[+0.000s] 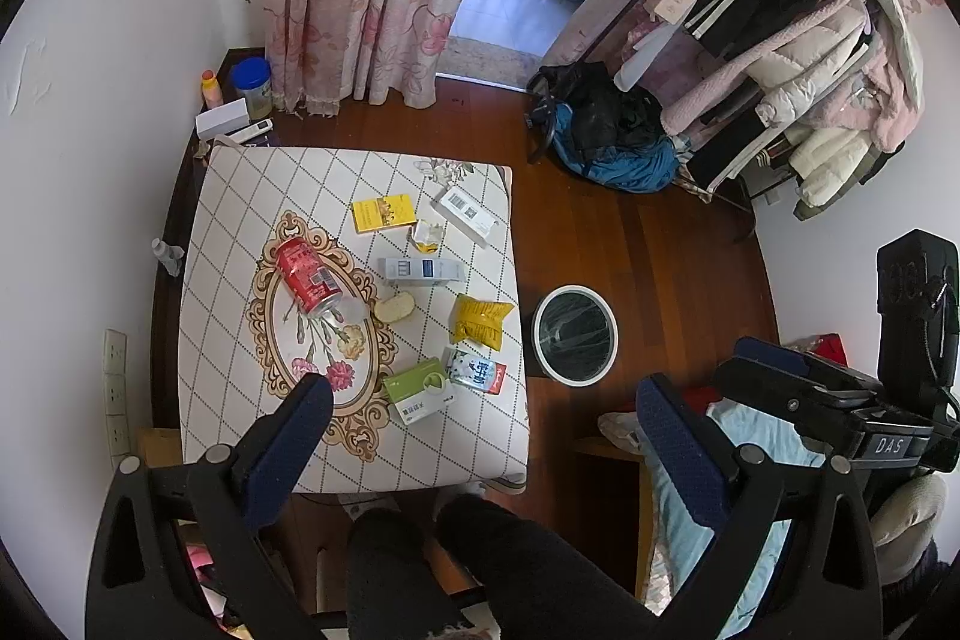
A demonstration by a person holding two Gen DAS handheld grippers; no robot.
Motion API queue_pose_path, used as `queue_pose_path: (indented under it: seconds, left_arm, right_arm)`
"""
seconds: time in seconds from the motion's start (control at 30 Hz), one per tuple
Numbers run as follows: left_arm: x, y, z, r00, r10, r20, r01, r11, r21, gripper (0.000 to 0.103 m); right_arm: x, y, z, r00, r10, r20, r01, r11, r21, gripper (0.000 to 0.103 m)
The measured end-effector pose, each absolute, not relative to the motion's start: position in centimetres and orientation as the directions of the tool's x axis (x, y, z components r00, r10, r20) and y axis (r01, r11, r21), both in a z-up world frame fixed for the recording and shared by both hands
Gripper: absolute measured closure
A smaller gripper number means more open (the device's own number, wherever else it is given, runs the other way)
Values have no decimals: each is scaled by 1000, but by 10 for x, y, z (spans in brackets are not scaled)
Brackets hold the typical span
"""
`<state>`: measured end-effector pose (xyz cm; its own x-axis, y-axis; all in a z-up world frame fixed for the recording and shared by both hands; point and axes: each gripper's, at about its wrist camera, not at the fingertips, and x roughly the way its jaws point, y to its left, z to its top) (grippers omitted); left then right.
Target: Collect trash
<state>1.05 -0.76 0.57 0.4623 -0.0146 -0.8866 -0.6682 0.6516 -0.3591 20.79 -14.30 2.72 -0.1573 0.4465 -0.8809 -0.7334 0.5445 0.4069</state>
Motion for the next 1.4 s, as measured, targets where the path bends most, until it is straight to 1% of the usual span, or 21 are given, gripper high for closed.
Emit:
queue_pose_path:
  seconds: [1.4]
  left_arm:
    - [6,-6,30,474,-17,-881,-661,654,-368,0]
  right_arm:
    - [207,-148,46,-129,460,-879,-747,537,391,0]
